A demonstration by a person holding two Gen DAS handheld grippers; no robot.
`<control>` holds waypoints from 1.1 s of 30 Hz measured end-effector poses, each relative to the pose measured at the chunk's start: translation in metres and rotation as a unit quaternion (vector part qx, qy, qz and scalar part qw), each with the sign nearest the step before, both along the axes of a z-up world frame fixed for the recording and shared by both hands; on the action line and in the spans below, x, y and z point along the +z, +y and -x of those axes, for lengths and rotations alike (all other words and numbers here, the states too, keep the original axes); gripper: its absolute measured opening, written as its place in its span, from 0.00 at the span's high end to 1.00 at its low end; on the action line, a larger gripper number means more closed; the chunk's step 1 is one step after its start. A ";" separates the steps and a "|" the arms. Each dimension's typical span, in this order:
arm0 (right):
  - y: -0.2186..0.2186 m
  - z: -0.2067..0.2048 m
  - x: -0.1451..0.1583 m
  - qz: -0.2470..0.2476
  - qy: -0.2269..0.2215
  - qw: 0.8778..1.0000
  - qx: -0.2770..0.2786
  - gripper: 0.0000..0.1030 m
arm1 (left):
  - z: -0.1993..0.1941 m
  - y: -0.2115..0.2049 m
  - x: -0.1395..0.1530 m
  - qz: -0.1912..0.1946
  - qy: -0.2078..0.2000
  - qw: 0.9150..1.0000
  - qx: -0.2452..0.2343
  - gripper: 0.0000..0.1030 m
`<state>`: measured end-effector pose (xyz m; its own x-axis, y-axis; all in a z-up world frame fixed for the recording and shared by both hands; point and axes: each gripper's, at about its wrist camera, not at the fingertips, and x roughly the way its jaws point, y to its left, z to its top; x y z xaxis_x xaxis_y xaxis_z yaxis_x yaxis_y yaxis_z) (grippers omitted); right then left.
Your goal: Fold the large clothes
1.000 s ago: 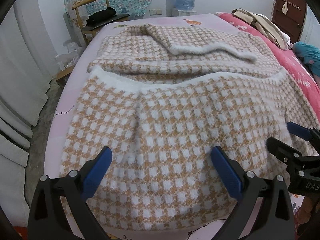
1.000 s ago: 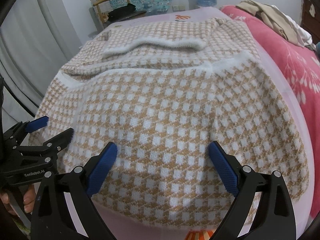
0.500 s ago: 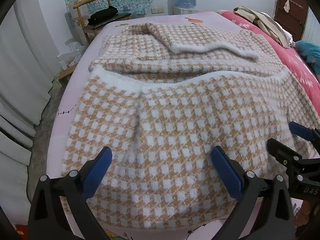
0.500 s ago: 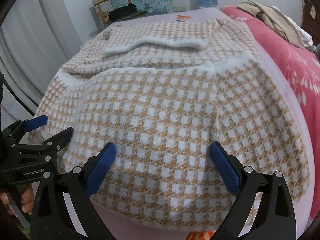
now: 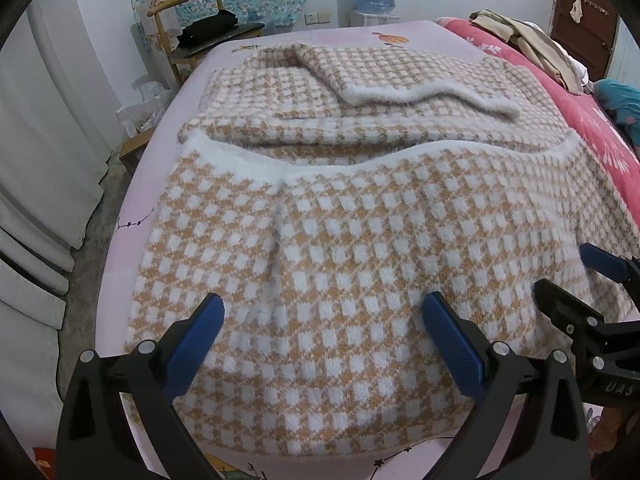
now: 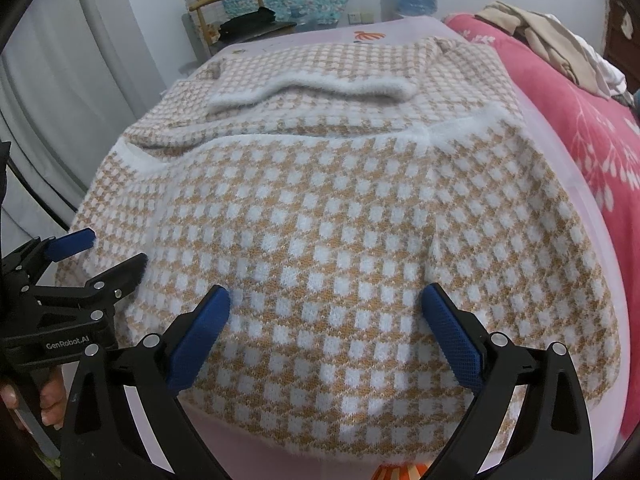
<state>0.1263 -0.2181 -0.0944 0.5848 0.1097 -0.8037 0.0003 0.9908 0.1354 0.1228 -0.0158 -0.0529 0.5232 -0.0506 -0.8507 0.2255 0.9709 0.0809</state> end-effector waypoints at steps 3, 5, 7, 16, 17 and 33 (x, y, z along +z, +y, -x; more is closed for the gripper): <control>0.001 0.000 0.000 0.000 -0.001 1.000 -0.001 0.09 | -0.001 0.000 0.000 -0.002 0.000 1.000 0.000 0.05; 0.002 0.000 0.000 0.000 -0.001 1.000 -0.002 0.09 | 0.000 0.000 0.001 -0.003 0.000 1.000 0.000 0.05; 0.003 -0.001 -0.001 0.001 -0.003 1.000 0.000 0.09 | 0.000 0.000 0.001 -0.004 0.000 1.000 0.001 0.05; 0.004 -0.001 -0.001 0.001 -0.004 1.000 0.001 0.08 | -0.001 -0.001 0.001 -0.008 0.002 1.000 0.003 0.05; 0.003 -0.001 -0.001 0.001 -0.004 1.000 0.001 0.08 | -0.001 -0.001 0.001 -0.008 0.002 1.000 0.003 0.05; 0.004 -0.002 -0.002 0.001 -0.005 1.000 0.000 0.08 | 0.002 -0.005 0.001 -0.017 -0.002 1.000 0.005 0.05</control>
